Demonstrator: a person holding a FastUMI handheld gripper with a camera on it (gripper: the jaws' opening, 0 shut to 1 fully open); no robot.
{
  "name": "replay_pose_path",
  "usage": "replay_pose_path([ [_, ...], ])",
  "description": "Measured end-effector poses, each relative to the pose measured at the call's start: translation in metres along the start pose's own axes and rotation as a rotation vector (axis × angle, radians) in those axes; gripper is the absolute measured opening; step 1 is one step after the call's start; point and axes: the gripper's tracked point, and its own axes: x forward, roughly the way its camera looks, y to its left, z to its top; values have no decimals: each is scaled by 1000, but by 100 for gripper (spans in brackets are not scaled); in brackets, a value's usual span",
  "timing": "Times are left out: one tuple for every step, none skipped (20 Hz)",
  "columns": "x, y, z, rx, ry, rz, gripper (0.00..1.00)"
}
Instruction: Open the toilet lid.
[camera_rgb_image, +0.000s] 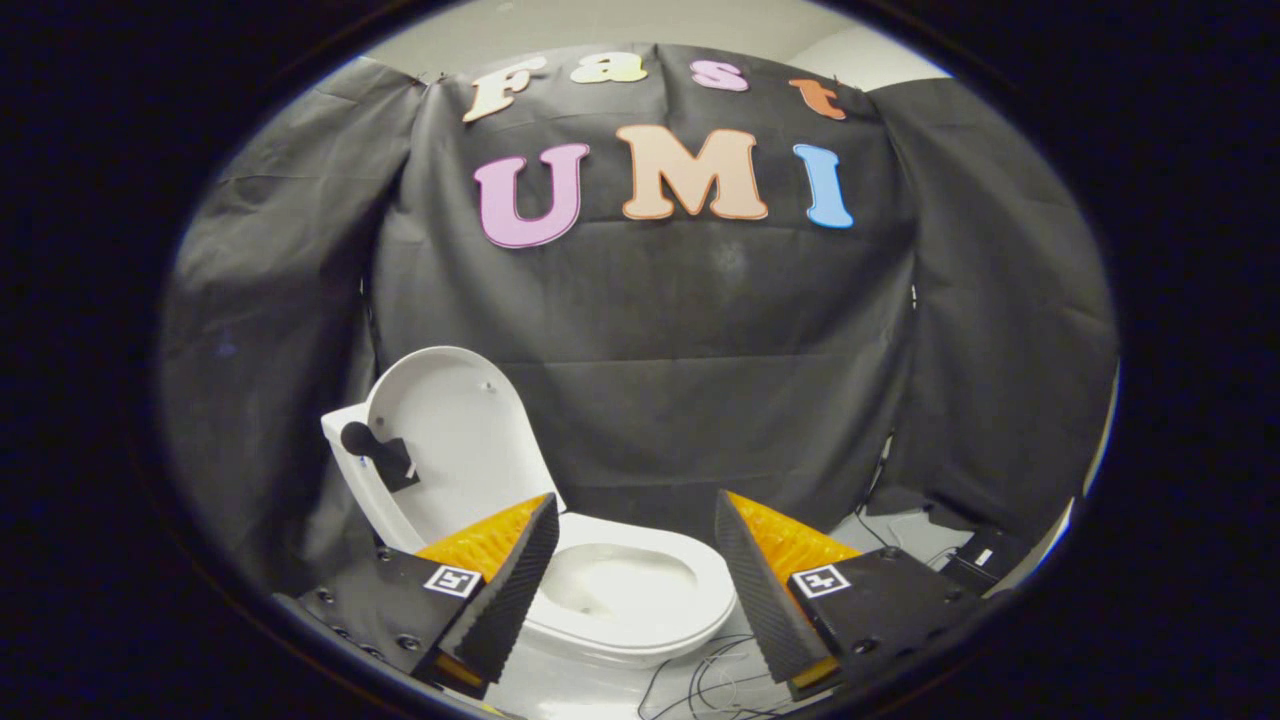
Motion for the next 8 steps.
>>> replay_pose_path([
  [-1, 0, 0, -12, 0, 0, 97],
  [0, 1, 1, -16, 1, 2, 97],
  [1, 1, -3, -15, 6, 4, 97],
  [2, 0, -6, -11, 16, 3, 97],
  [3, 1, -10, -10, 27, 3, 97],
  [4, 1, -12, -10, 34, -1, 97],
  [4, 3, -12, -5, 33, 4, 97],
  [4, 8, -11, 0, 29, 17, 97],
])
